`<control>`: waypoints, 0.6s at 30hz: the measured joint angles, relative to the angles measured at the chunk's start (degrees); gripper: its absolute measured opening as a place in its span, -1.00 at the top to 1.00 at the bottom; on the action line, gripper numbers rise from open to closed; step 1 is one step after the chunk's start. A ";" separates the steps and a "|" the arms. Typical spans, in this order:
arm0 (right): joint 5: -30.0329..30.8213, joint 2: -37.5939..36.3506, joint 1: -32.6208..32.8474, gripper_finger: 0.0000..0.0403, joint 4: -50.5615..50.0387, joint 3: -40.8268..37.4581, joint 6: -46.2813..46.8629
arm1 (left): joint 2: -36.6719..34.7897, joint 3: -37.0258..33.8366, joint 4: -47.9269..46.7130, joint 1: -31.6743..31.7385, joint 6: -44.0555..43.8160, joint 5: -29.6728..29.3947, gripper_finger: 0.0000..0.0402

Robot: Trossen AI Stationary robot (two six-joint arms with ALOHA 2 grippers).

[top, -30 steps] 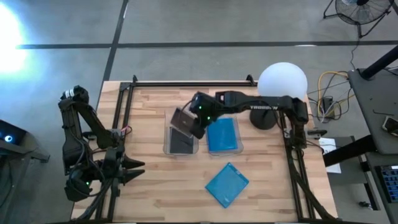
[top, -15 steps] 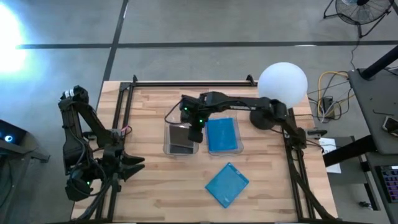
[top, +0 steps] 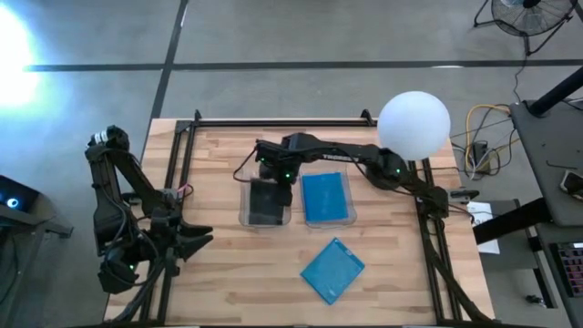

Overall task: Pick & place jewel cases by type
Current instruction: Put the black cd case into the left transparent bin, then put the blue cd case into the right transparent bin

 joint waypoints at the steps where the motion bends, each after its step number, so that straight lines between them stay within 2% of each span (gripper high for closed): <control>1: 2.90 -0.25 0.11 0.34 -0.04 0.02 -0.04 | 0.04 0.00 0.03 0.02 -0.03 0.00 0.34; 7: 23.89 -3.82 1.07 0.03 1.14 0.02 -1.65 | 0.53 0.00 -0.04 0.16 0.04 0.00 0.34; 12: 26.80 -5.77 1.90 -0.18 3.93 0.11 -1.28 | 0.92 0.00 -0.14 0.23 1.30 0.03 0.34; 18: 36.63 -8.27 5.65 -0.33 4.10 -0.01 4.86 | 0.94 0.00 -0.86 0.23 1.68 1.36 0.34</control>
